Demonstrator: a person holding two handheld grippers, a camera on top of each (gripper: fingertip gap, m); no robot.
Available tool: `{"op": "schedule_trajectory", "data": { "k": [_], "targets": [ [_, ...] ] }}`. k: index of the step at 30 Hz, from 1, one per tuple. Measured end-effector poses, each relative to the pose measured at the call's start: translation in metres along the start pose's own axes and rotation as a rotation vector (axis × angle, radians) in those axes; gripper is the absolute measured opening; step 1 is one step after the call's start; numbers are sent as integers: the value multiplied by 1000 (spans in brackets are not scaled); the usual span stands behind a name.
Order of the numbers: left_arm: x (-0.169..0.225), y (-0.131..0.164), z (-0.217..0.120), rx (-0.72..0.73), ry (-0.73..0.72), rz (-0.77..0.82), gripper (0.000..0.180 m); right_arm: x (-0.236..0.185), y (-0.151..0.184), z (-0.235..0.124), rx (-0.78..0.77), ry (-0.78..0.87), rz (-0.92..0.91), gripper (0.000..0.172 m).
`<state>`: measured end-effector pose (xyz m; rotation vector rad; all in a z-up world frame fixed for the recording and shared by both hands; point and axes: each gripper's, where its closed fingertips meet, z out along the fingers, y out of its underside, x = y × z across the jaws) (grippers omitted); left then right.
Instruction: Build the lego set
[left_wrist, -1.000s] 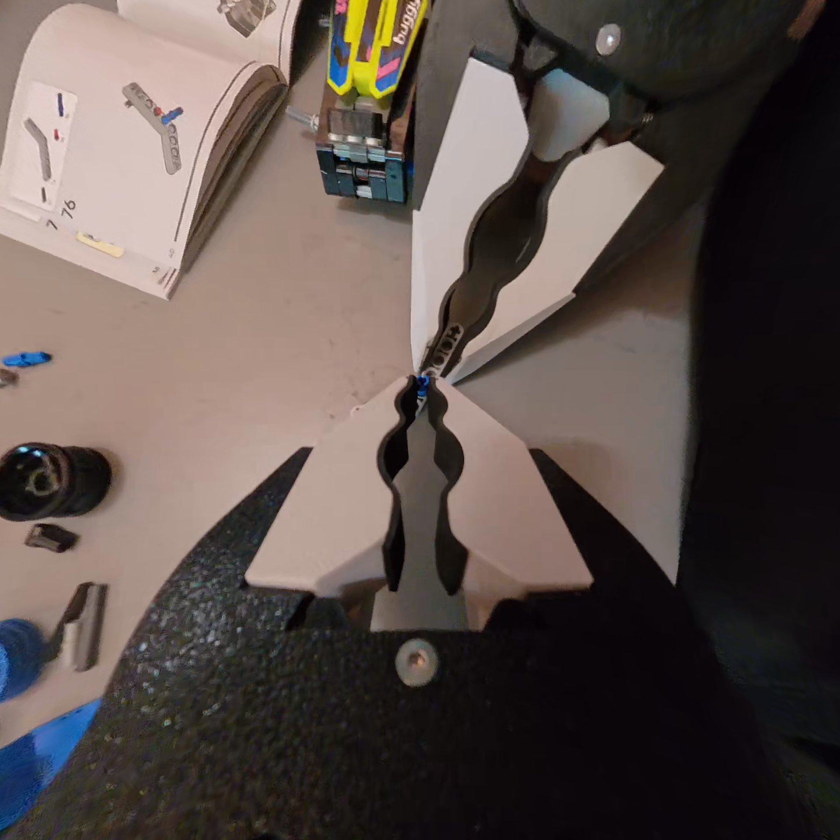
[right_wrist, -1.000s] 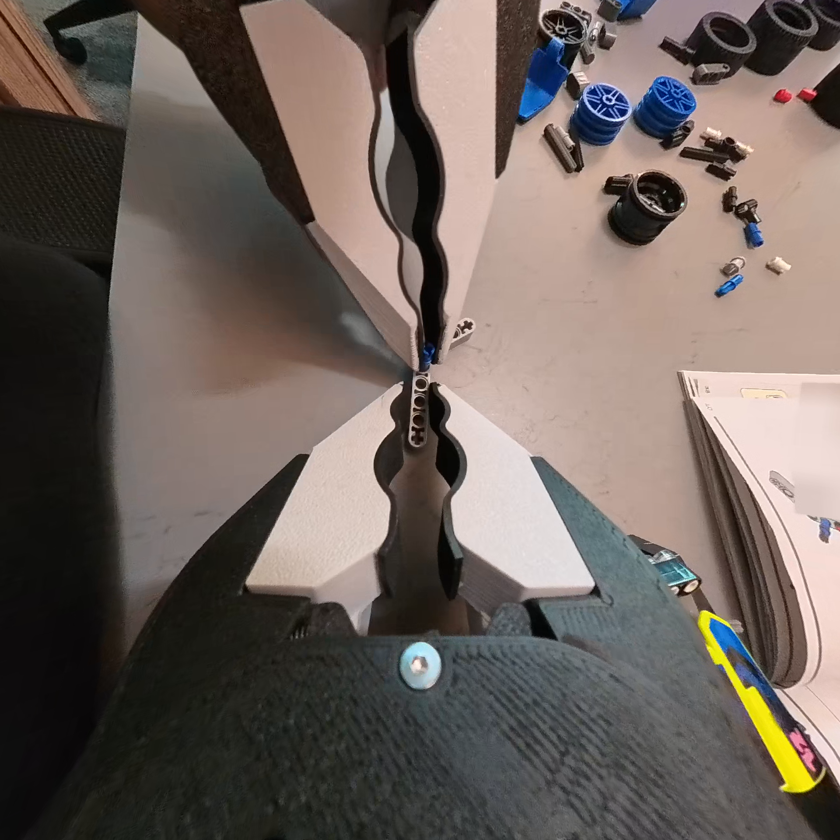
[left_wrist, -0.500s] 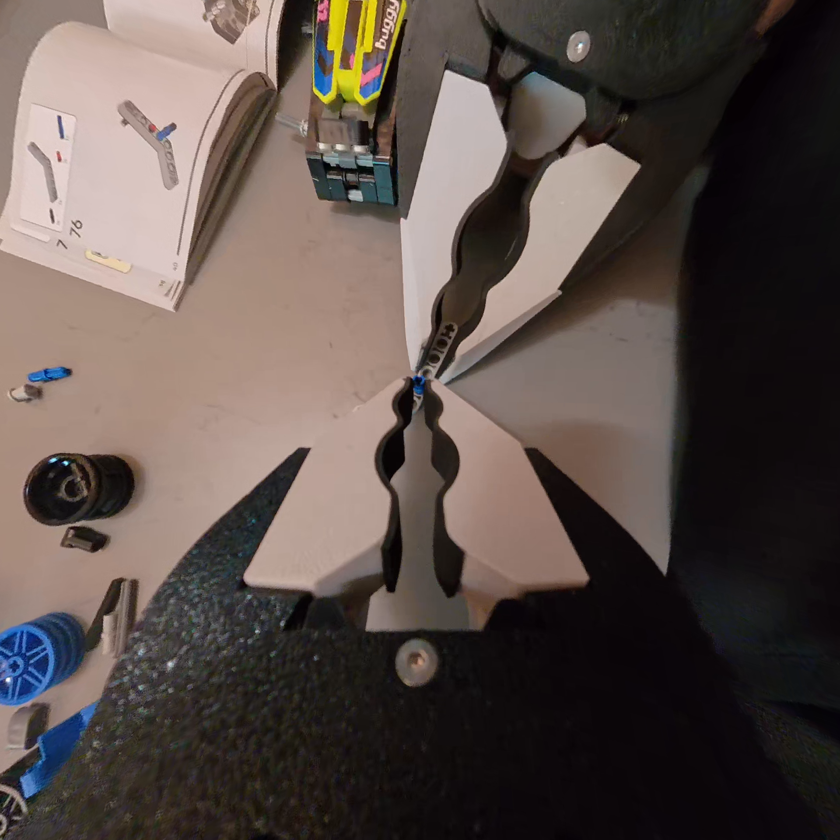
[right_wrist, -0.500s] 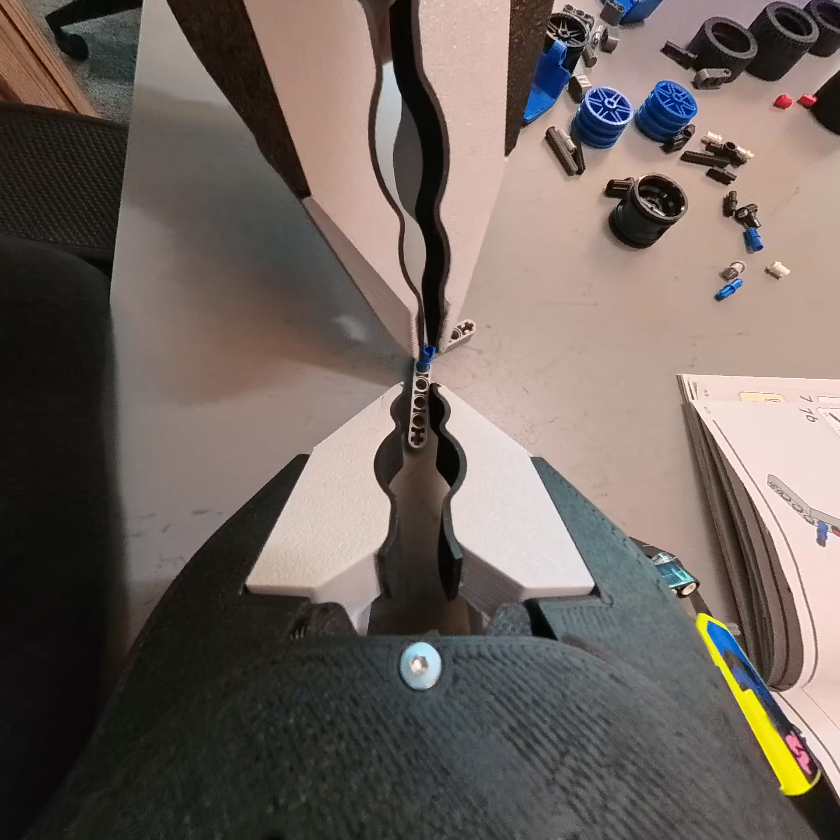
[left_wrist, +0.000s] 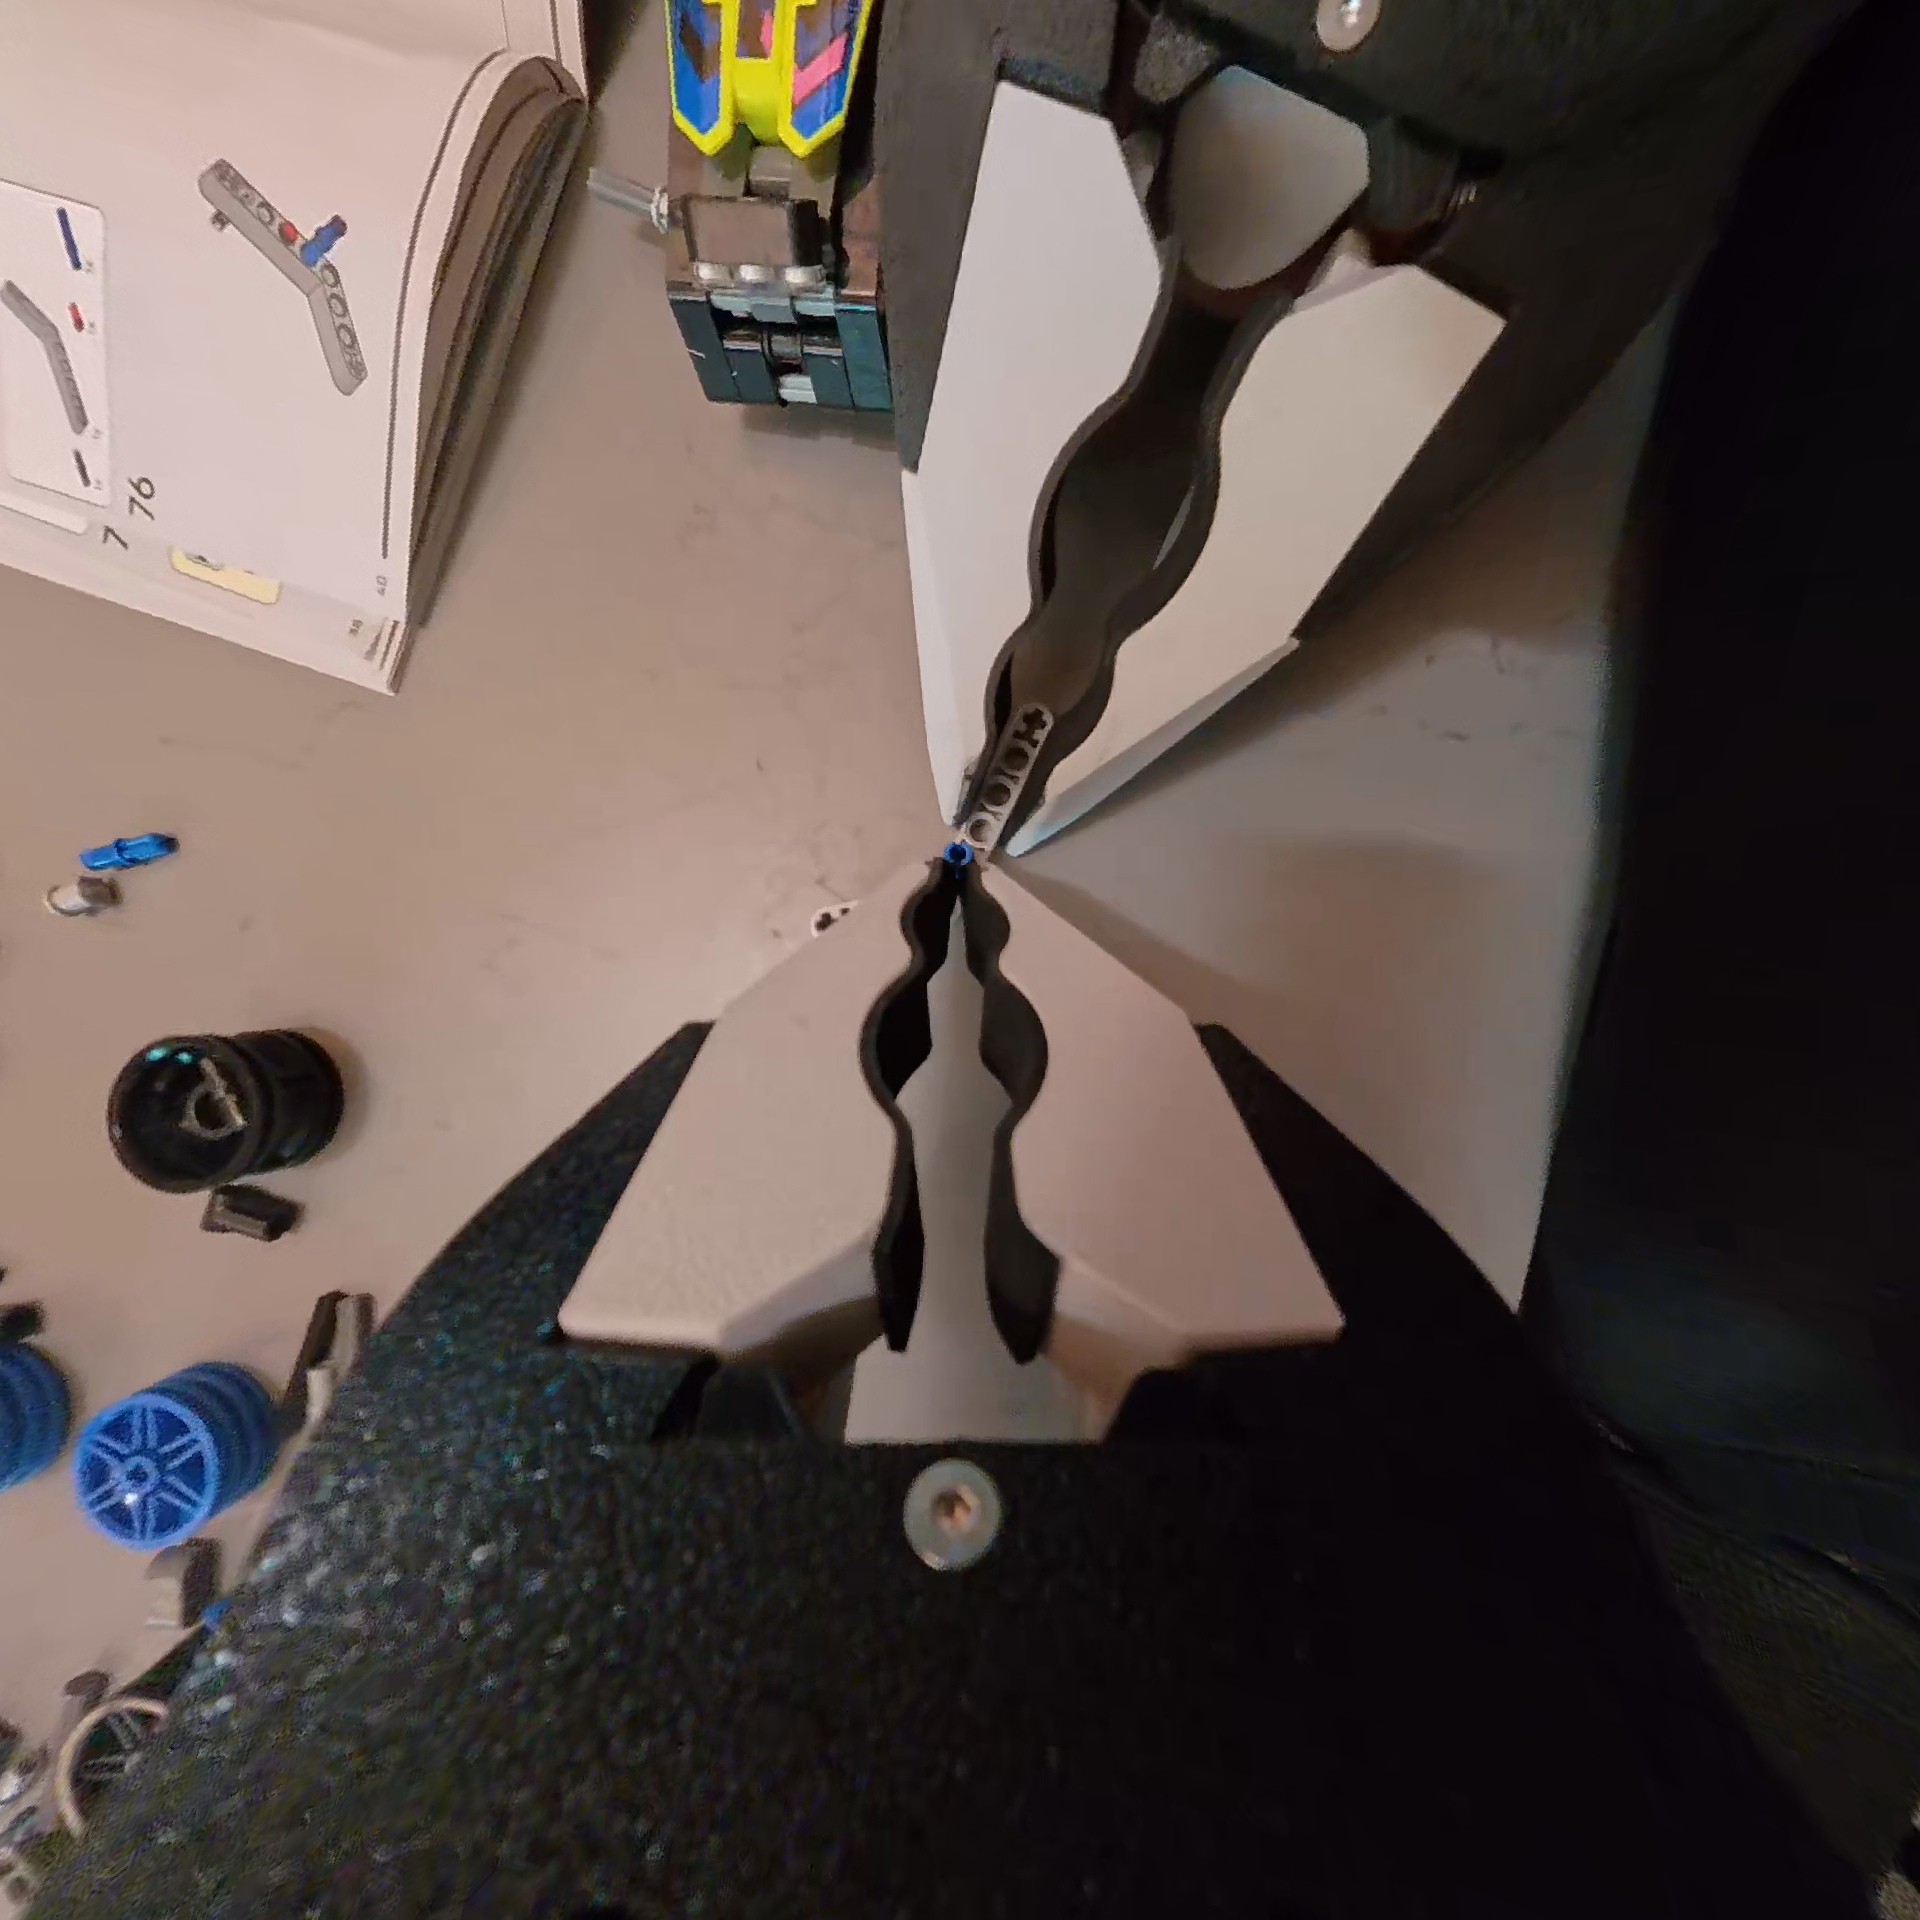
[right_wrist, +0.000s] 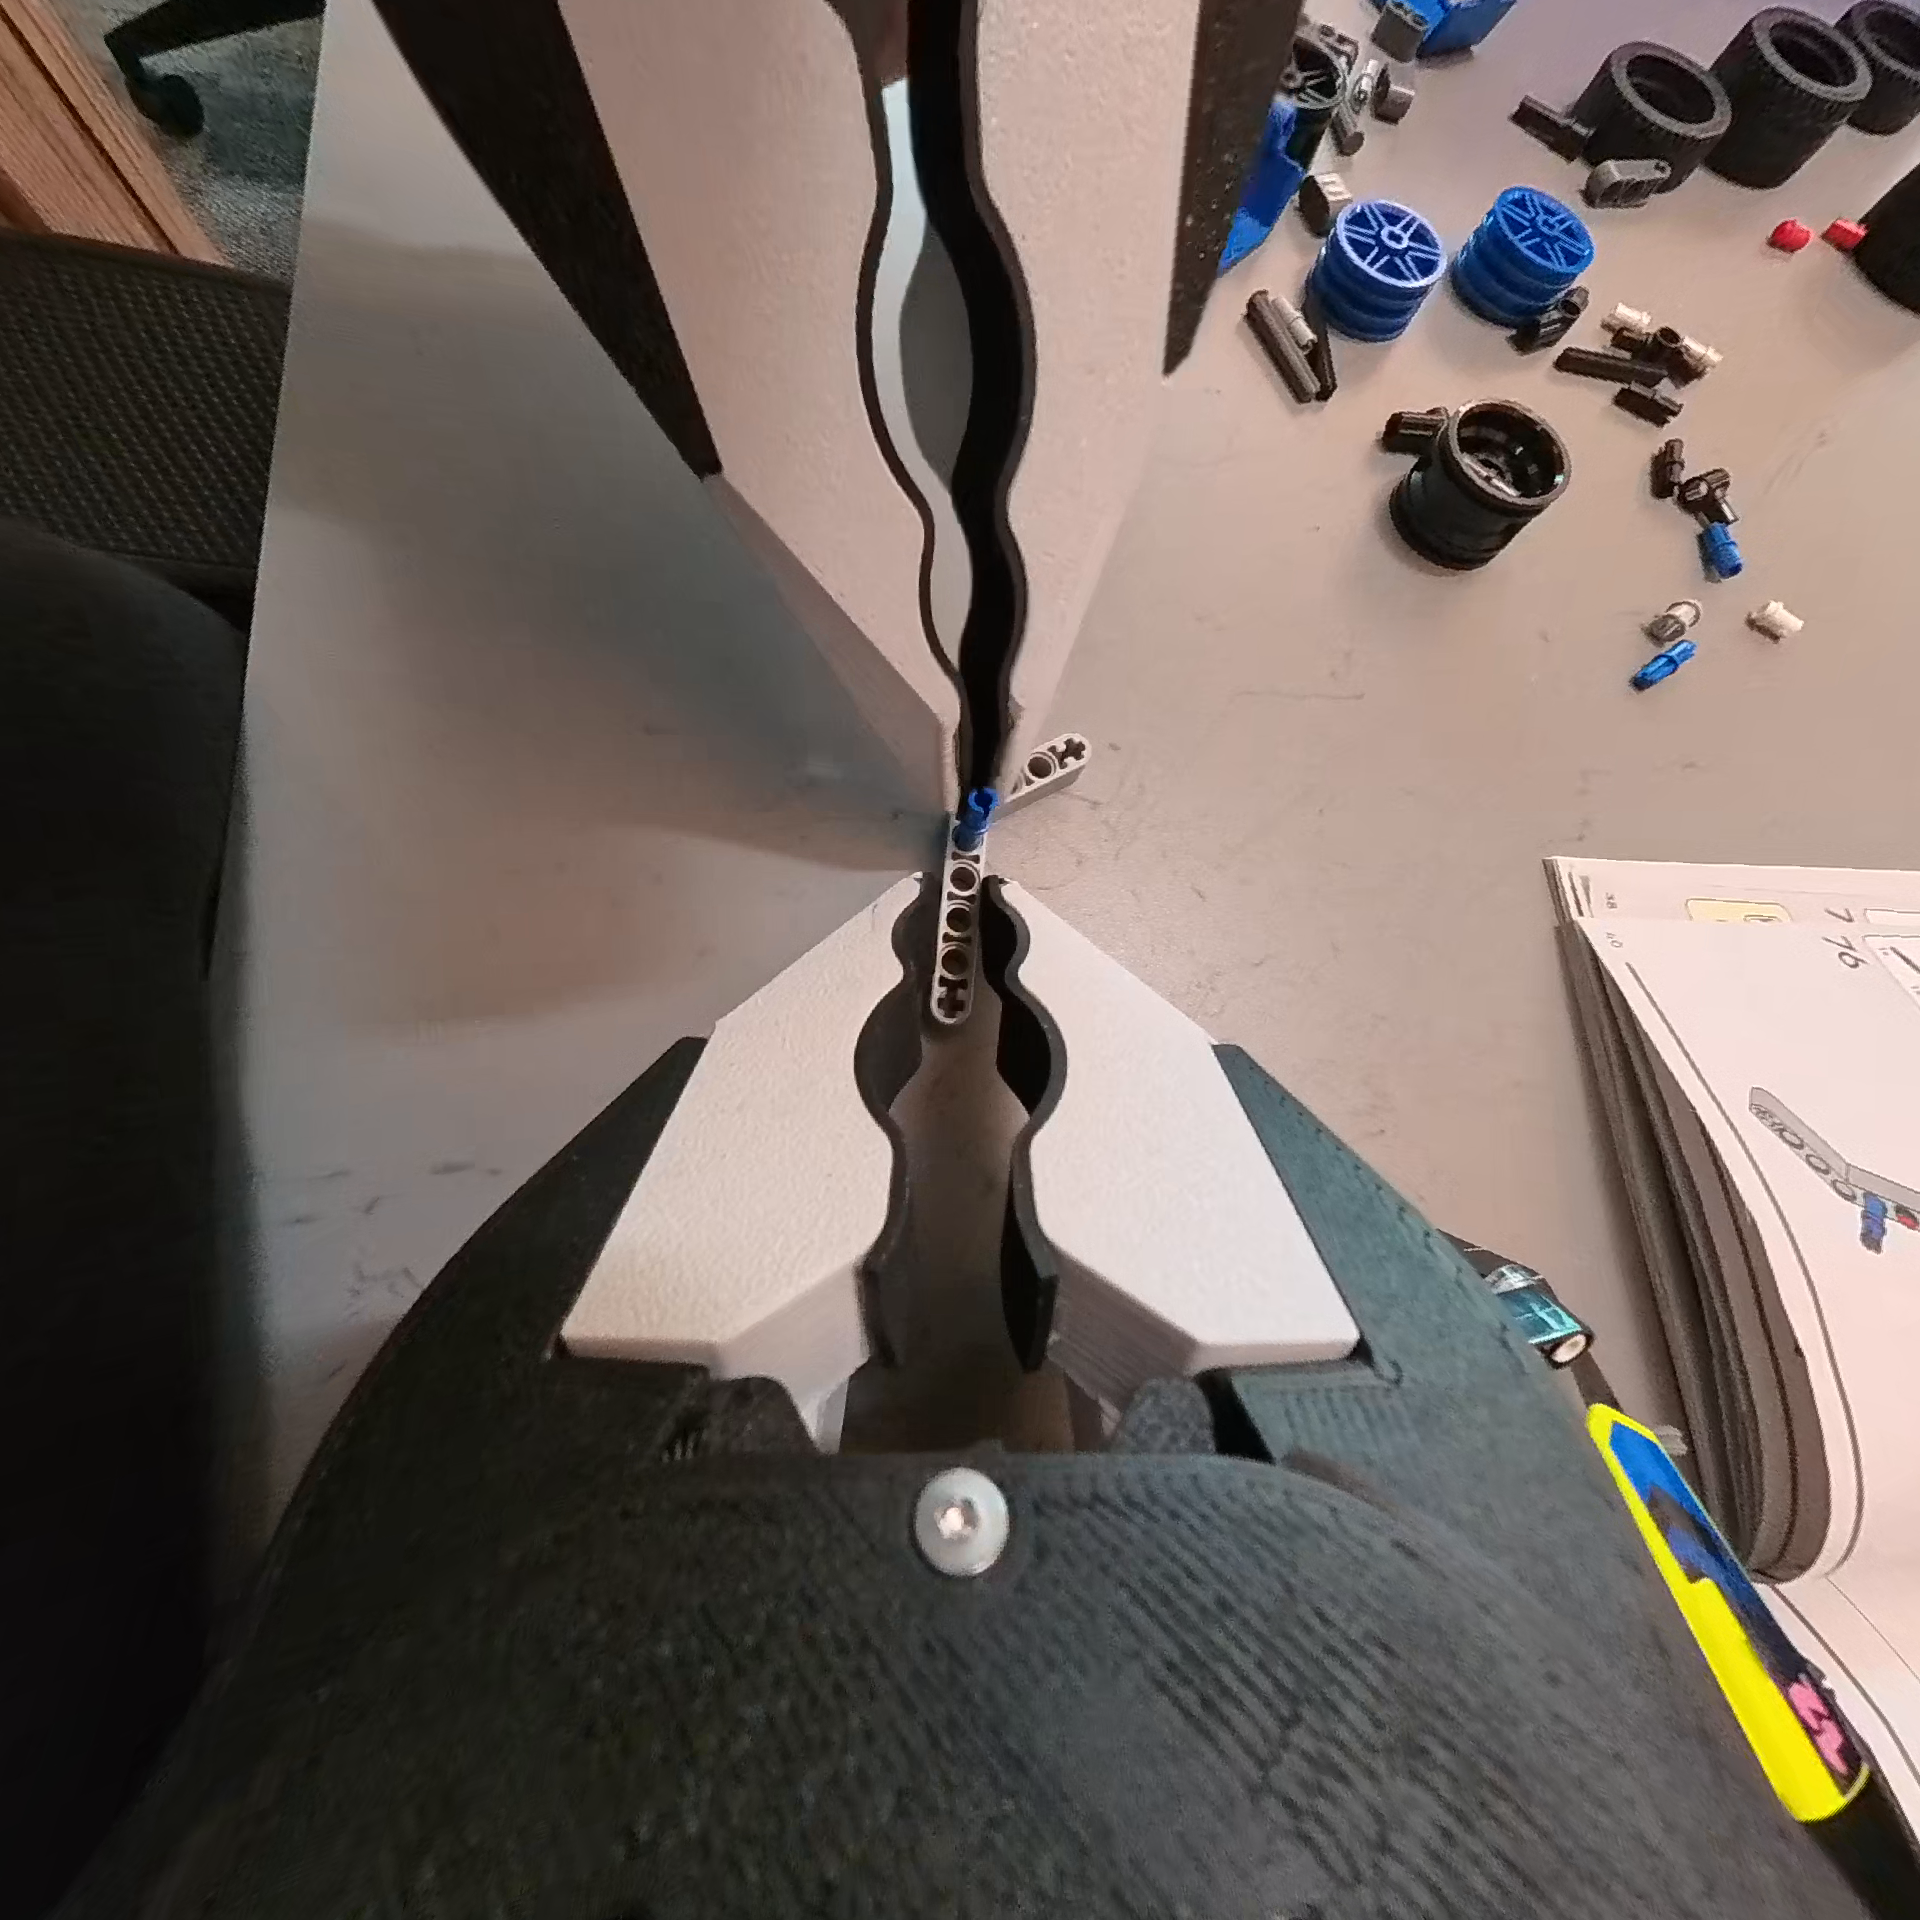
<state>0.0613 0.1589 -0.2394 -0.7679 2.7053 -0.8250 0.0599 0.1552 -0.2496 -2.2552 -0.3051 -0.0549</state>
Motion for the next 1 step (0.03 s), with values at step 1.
{"op": "schedule_trajectory", "data": {
  "k": [1],
  "targets": [
    [0,0,0,5,-5,4,0,0,0,0,0,0,0,7]
  ]
}}
